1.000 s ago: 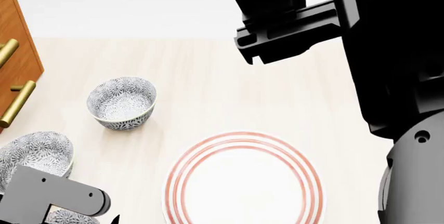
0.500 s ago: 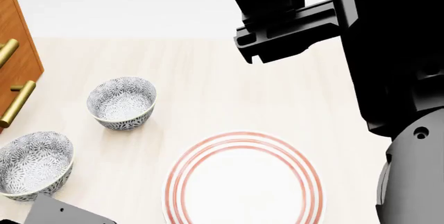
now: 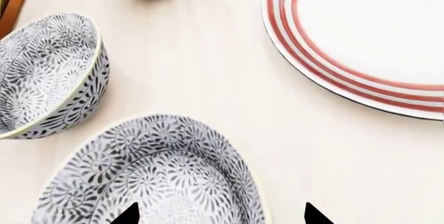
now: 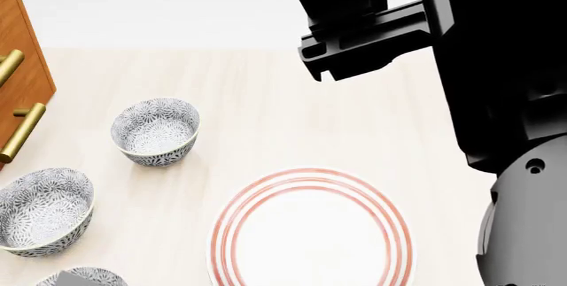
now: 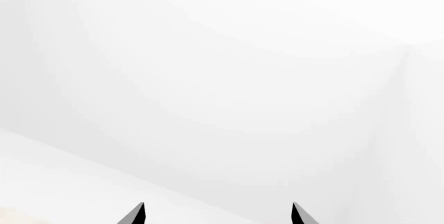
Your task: Put the bowl at the front on the plate.
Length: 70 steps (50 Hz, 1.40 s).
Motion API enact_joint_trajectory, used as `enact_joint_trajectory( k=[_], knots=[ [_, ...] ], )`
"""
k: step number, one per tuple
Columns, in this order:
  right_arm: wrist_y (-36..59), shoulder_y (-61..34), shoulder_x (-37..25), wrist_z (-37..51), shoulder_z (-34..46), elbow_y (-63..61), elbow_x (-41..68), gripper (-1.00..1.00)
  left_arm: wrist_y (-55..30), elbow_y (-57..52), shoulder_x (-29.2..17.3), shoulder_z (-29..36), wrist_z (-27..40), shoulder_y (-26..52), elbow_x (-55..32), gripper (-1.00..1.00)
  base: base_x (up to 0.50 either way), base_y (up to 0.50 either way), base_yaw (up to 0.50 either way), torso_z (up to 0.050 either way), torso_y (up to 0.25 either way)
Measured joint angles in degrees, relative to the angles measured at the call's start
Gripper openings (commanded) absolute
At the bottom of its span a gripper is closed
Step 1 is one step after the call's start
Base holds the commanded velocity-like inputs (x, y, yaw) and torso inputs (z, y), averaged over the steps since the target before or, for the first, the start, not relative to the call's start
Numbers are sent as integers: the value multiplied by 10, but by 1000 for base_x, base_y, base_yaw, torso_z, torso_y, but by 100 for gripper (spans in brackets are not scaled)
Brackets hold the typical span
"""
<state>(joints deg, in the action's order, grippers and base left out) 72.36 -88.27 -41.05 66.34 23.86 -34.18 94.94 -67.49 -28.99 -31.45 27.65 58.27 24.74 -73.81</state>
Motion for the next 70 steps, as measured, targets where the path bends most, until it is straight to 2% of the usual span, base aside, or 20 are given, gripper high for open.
enact_joint_trajectory(
  k=[23, 24, 55, 70],
  knots=[
    [-6, -1, -1, -8, 8, 0, -8, 100, 12, 17, -3, 19, -18, -13, 24, 100, 0, 0, 0, 0, 0],
    [-6, -1, -2, -8, 8, 0, -8, 100, 13, 18, -3, 20, -18, -14, 24, -100, 0, 0, 0, 0, 0],
    [-17, 0, -12, -8, 11, -14, -6, 100, 62, -5, -15, 32, -31, -20, 89, -100, 1, 0, 0, 0, 0],
    [-24, 4, -16, -13, 11, -19, -10, 100, 79, -41, -28, 46, -46, 2, 122, -100, 0, 0, 0, 0, 0]
  ],
)
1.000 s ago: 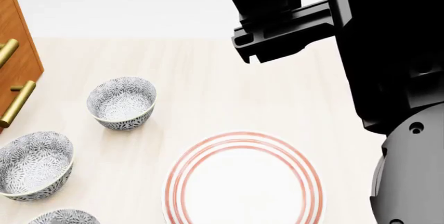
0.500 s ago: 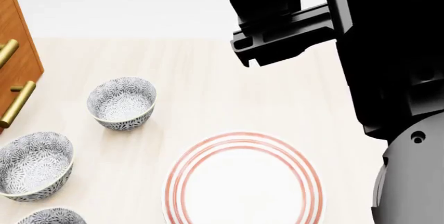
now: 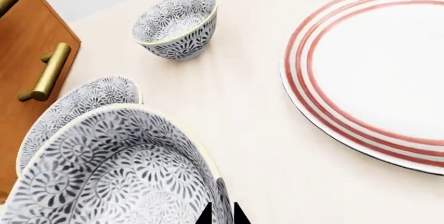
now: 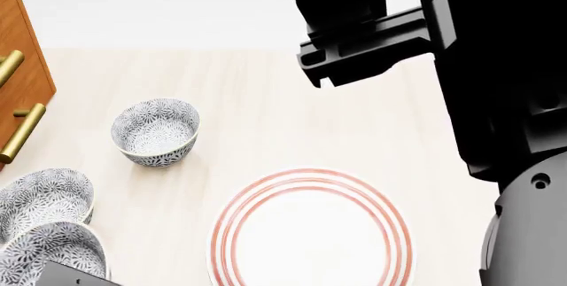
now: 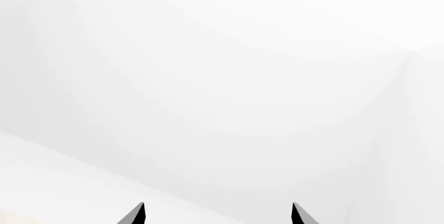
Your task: Put the bowl at the front on the plate.
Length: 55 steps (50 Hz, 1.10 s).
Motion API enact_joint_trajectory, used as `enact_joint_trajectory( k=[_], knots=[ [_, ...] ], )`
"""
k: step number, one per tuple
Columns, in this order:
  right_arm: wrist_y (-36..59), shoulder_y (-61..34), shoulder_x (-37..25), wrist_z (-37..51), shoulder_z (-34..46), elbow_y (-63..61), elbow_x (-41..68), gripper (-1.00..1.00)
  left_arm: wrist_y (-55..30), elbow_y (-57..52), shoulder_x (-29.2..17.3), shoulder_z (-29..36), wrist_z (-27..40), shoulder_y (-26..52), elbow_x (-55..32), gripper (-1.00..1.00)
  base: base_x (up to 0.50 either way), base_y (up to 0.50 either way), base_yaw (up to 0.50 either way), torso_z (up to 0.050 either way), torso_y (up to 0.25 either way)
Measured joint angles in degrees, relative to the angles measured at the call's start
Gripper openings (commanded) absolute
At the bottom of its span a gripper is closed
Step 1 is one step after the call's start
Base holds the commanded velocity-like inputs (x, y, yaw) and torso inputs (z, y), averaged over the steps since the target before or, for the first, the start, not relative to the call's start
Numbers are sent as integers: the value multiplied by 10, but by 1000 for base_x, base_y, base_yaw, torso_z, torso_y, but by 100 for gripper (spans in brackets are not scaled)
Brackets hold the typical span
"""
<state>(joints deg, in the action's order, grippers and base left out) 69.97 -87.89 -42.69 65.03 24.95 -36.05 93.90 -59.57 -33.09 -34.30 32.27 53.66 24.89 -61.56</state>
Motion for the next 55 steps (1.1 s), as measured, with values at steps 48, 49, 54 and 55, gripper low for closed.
enact_joint_trajectory(
  k=[48, 49, 54, 55],
  knots=[
    [-17, 8, -19, 5, 2, -11, 5, 100, -95, -59, 17, -50, 113, 191, -244, -100, 0, 0, 0, 0, 0],
    [-17, 8, -20, 5, 2, -11, 6, 100, -96, -59, 17, -50, 117, 195, -250, -100, 0, 0, 0, 0, 0],
    [-19, 8, -22, 7, 1, -13, 8, 100, -101, -60, 20, -51, 133, 218, -276, -100, 0, 0, 0, 0, 0],
    [-19, 8, -23, 7, 1, -13, 9, 100, -102, -59, 21, -51, 135, 223, -280, -100, 0, 0, 0, 0, 0]
  ],
)
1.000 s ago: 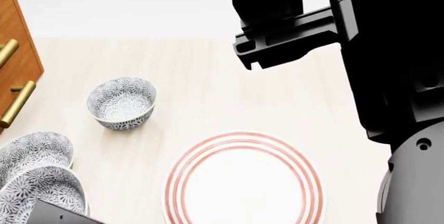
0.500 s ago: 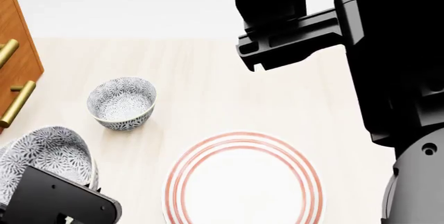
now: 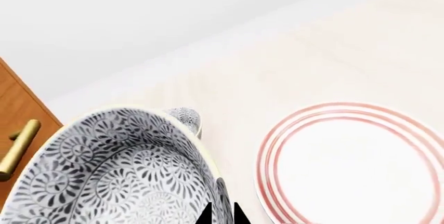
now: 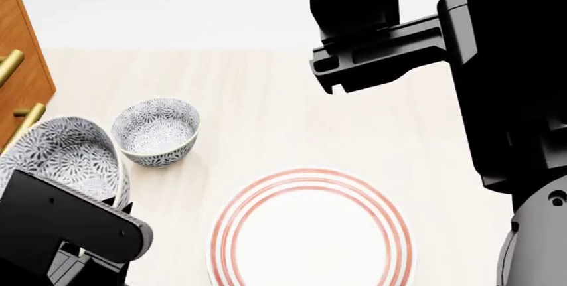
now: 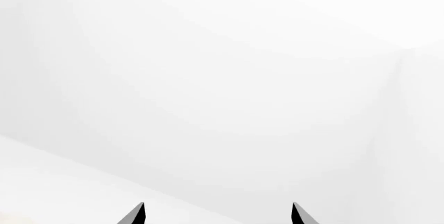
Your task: Put the bowl at the front on the plate.
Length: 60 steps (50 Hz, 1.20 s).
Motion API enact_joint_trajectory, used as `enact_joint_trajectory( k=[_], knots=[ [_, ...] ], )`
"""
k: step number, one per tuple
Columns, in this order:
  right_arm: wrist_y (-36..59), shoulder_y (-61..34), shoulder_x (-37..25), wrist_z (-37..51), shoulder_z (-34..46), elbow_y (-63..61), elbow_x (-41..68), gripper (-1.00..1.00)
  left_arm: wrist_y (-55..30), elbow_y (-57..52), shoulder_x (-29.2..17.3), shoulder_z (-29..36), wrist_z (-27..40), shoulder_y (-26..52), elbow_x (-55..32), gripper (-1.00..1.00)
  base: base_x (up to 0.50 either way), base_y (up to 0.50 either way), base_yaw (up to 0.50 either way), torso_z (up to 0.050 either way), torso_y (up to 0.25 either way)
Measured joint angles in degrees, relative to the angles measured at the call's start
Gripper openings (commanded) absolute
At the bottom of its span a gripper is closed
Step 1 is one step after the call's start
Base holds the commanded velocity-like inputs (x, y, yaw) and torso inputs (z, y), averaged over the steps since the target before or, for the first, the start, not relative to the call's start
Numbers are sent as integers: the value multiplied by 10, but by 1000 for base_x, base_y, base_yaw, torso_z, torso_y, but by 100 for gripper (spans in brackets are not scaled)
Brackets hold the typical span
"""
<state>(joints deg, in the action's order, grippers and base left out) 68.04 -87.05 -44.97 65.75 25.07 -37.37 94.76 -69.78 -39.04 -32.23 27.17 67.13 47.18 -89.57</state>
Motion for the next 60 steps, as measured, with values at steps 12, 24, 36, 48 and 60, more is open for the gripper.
enact_joint_trajectory(
  k=[12, 24, 36, 48, 60],
  knots=[
    [-5, 0, -7, 6, -2, -5, 6, 100, -13, 6, 17, 10, 5, 53, -19, -100, 0, 0, 0, 0, 1],
    [-8, 2, -9, 6, -1, -7, 5, 100, -22, 21, 37, 28, -18, 95, 2, -100, 0, 0, 0, 0, 0],
    [-12, 3, -10, 3, 1, -10, 2, 100, -18, 40, 51, 64, -88, 122, 83, -100, 0, 0, 0, 0, 1],
    [-15, 3, -12, 1, 3, -14, 0, 100, -5, 62, 72, 105, -138, 142, 156, -100, 0, 0, 0, 0, 0],
    [-22, 6, -19, 8, 1, -21, 7, 100, 16, 78, 90, 152, -170, 156, 227, -100, 0, 0, 0, 0, 1]
  ],
)
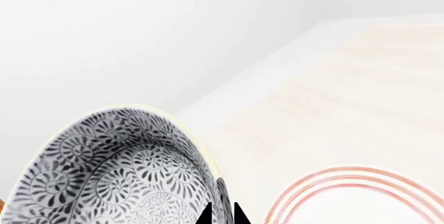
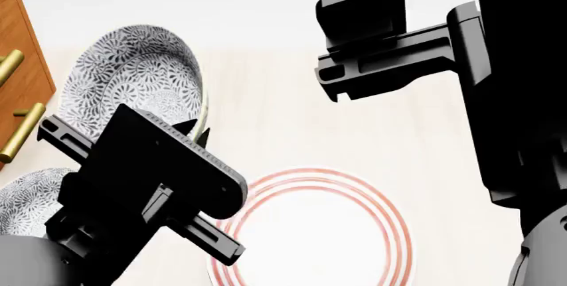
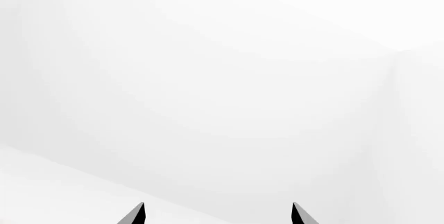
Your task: Put the bowl at the front on the plate.
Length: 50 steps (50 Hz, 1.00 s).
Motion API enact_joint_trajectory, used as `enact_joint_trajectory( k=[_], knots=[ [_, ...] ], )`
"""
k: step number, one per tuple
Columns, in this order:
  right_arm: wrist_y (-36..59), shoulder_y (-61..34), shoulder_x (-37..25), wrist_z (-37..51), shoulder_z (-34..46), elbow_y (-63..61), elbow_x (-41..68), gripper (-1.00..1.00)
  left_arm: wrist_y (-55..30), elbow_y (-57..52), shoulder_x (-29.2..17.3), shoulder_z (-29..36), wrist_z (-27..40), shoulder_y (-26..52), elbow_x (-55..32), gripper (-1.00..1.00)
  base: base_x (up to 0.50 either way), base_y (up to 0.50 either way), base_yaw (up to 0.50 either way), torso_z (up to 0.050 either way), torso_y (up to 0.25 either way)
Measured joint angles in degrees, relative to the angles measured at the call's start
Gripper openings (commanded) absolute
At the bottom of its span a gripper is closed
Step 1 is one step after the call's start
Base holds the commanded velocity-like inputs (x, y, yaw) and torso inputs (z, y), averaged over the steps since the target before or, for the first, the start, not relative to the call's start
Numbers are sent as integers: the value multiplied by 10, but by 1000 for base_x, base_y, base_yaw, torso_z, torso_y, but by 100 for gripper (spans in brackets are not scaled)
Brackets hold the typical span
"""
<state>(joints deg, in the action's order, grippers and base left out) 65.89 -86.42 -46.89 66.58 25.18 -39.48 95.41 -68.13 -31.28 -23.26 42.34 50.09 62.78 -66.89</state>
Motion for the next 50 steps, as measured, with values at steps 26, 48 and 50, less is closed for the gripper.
enact_joint_trajectory(
  k=[26, 48, 50],
  knots=[
    [-5, -12, -7, 6, 2, -3, 11, 100, 112, 50, 36, 103, -99, 13, 147, -100, 0, 0, 0, 0, 0],
    [-9, -14, -7, 5, 8, -7, 8, 100, 165, 108, 80, 150, -132, 11, 204, -100, 0, 0, 0, 0, 0],
    [-10, -13, -8, 5, 7, -8, 7, 100, 169, 115, 84, 153, -134, 10, 209, -100, 0, 0, 0, 0, 0]
  ],
)
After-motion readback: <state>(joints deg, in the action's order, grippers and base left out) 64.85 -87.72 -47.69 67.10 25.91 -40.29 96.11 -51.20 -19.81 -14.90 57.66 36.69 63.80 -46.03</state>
